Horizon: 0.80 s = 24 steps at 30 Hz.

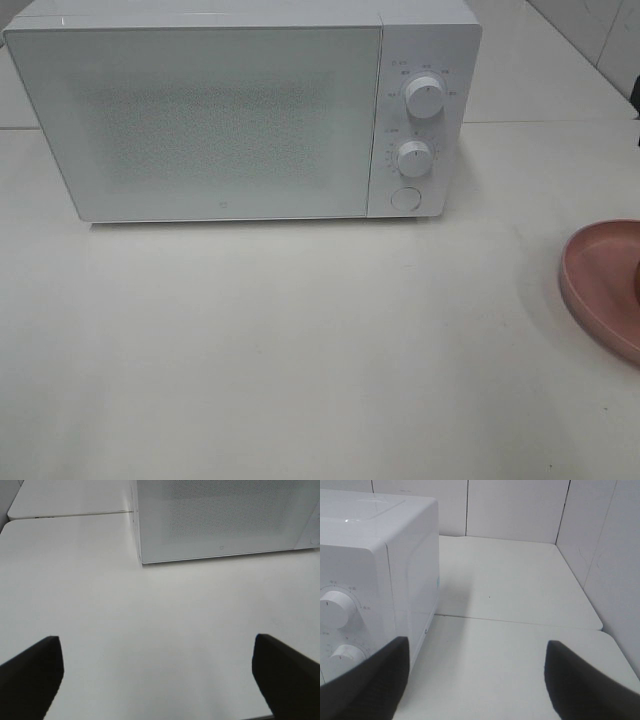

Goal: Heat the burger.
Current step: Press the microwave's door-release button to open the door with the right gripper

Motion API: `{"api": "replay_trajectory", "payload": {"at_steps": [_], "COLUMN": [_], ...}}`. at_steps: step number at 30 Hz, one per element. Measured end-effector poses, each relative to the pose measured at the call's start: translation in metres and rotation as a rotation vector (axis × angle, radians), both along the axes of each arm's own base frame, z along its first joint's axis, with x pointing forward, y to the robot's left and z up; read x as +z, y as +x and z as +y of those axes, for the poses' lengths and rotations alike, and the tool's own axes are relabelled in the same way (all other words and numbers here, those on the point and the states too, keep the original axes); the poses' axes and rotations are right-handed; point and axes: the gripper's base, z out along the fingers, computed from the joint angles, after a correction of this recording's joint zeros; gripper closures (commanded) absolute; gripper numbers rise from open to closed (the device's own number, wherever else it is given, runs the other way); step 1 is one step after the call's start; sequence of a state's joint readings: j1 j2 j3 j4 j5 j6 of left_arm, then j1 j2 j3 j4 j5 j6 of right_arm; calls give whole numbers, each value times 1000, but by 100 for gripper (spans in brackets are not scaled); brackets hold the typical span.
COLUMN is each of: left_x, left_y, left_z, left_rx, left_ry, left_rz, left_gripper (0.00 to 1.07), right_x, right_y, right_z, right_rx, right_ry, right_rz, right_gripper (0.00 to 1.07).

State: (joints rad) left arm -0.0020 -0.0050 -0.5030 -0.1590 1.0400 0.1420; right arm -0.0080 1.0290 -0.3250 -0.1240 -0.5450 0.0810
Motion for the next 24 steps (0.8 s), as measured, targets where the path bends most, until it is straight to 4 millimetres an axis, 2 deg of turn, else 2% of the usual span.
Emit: {"api": "replay_trajectory", "payload": {"at_steps": [8,13,15,18,20,24], "left_x": [0,0,0,0,0,0], "left_y": [0,0,0,0,0,0], "left_z": [0,0,0,0,0,0], "left_rx": [0,0,0,0,0,0], "left_ry": [0,0,0,0,0,0], "left_rz": [0,0,0,0,0,0], "left_gripper": [12,12,12,12,12,12], "right_x": [-21,-31,-42,-44,-51,-56], "right_y": [9,11,12,13,14,14], "right_z": [2,11,24,27,42,51], "right_rx": [12,33,53,56,68,56], "right_ry": [7,11,-4,-7,-34,-44], "right_rz": [-19,-12,-4,-4,-4,-4], "right_gripper": [34,34,34,34,34,34]}}
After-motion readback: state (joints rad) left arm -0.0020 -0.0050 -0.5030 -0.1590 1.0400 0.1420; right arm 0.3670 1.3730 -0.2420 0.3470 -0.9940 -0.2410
